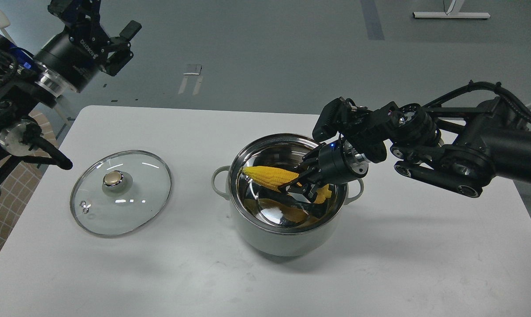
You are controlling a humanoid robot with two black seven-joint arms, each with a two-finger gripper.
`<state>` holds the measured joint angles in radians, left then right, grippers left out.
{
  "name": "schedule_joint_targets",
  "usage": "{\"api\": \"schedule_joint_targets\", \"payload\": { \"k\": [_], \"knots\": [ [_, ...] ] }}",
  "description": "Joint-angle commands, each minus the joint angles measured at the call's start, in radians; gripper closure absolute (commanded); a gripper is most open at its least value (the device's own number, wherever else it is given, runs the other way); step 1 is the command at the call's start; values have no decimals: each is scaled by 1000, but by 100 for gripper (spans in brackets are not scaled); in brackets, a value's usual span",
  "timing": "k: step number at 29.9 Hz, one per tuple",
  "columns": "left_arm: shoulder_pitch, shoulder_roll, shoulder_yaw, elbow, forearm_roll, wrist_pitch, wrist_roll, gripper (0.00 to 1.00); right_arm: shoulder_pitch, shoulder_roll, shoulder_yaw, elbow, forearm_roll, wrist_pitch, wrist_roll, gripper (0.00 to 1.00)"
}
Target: Open pot and put corn in
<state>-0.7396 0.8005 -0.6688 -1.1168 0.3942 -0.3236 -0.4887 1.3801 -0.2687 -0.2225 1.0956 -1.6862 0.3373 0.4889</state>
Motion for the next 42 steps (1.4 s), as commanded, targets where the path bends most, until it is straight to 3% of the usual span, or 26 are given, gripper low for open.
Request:
{"api": "schedule_joint_targets", "payload": {
  "k": [1, 5, 12, 14, 17, 22, 31, 37, 42],
  "knots": [
    [0, 0, -2, 0, 0, 0, 0, 6, 0, 2, 0, 0, 0, 0, 0, 37],
    [3, 2, -2, 0, 2, -3, 0, 6, 0, 0, 0, 0, 0, -1, 0, 26],
    [3, 5, -3, -1, 2, -3, 0, 5, 14, -7, 28, -3, 3, -14, 0, 18],
    [3, 5, -3, 0, 3, -2, 0, 4, 22, -20, 78, -22, 25, -23, 0, 5],
    [5, 3, -3, 0, 5, 1, 0, 3, 51, -32, 130, -63, 98, -26, 0, 1],
    [6, -15, -2, 3, 8, 0, 0, 2, 68, -43, 258, -187, 252, -66, 0, 0],
    [-1, -44, -2, 44, 11, -12, 0, 2, -59, -32, 495, -373, 644, -290, 0, 0],
    [-6, -194, -6, 142, -3, -54, 2, 2, -203, -43, 630, -378, 958, -291, 0, 0],
    [6, -293, -46, 201, -5, -100, 52, 2, -303, -50, 700, -378, 1195, -227, 0, 0]
  ]
}}
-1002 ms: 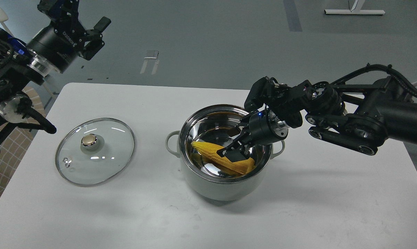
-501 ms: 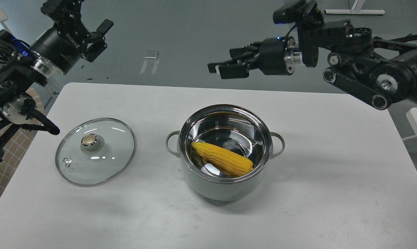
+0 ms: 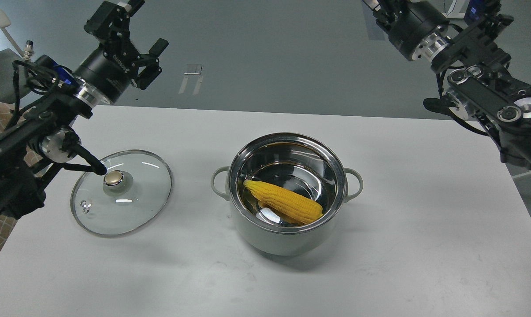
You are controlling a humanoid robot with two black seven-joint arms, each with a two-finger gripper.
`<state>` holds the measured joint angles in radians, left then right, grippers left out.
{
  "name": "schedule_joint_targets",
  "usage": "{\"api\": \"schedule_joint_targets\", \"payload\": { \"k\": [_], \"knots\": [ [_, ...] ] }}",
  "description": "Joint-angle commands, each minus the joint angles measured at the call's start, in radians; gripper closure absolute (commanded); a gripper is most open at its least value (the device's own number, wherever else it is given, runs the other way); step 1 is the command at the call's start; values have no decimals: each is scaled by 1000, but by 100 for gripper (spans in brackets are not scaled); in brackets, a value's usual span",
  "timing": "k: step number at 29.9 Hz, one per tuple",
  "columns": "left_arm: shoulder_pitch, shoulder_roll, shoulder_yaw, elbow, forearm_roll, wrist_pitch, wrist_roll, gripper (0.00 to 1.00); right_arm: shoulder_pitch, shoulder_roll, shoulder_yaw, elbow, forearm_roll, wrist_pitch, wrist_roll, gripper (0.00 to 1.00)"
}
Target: Open pot and put corn in
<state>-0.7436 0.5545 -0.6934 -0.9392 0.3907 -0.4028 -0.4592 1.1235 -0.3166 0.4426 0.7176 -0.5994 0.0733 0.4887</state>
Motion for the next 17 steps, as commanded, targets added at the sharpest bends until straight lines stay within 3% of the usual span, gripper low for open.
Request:
{"api": "schedule_joint_targets", "payload": {
  "k": [1, 4, 9, 17],
  "knots": [
    [15, -70, -32, 28, -1, -28, 39, 2, -73, -2, 65, 0, 159, 69, 0, 0],
    [32, -106, -40, 71, 0, -86, 73, 2, -145, 8, 157, 0, 217, 149, 0, 0],
    [39, -157, -70, 154, 0, -86, 74, 2, -223, 27, 214, -12, 227, 223, 0, 0],
    [56, -203, -72, 178, 11, -86, 74, 2, -284, 44, 248, -14, 227, 224, 0, 0]
  ]
}}
